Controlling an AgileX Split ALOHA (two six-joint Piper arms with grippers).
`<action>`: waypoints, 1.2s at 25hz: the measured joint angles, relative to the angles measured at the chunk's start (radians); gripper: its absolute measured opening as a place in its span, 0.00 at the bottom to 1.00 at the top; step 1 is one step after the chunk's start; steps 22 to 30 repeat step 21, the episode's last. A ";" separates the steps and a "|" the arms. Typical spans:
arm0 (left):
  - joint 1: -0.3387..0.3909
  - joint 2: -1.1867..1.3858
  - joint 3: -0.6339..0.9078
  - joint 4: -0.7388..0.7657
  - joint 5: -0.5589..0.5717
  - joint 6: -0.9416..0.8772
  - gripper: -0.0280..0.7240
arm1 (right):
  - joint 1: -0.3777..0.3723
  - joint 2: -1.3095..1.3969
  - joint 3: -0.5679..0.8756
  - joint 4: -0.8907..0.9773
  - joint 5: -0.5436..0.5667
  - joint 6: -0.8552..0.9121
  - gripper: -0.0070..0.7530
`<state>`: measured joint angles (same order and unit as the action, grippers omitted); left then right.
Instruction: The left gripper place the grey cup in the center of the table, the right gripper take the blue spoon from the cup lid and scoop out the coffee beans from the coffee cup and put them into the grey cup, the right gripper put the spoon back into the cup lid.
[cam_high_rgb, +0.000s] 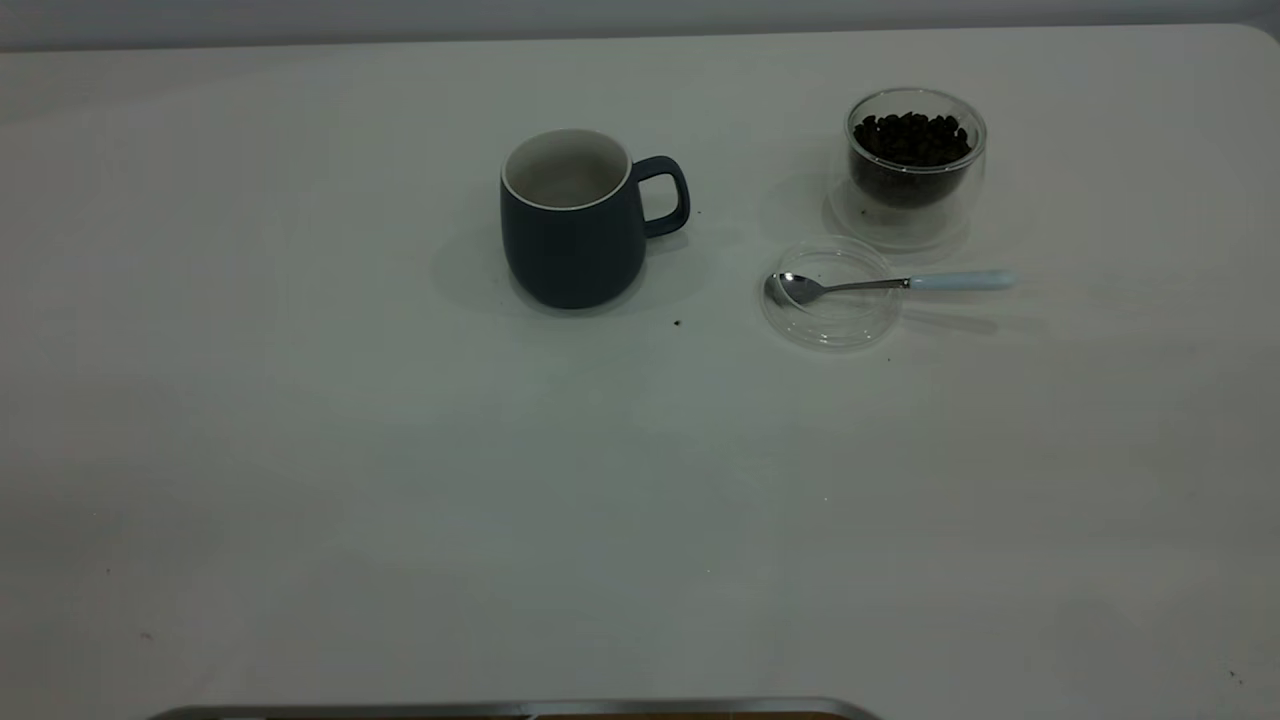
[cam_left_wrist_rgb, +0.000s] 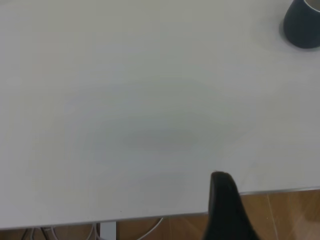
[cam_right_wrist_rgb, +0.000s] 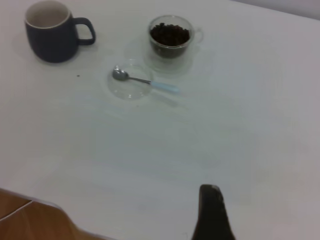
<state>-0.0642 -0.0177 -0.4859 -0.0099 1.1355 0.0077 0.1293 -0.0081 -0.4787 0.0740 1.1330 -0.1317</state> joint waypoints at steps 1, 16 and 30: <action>0.000 0.000 0.000 0.000 0.000 0.000 0.72 | 0.000 0.000 0.000 -0.010 -0.001 0.011 0.75; 0.000 0.000 0.000 0.000 0.000 -0.002 0.72 | 0.000 0.000 0.000 -0.127 -0.003 0.132 0.75; 0.000 0.000 0.000 0.000 0.000 -0.002 0.72 | 0.000 0.000 0.000 -0.128 -0.003 0.132 0.75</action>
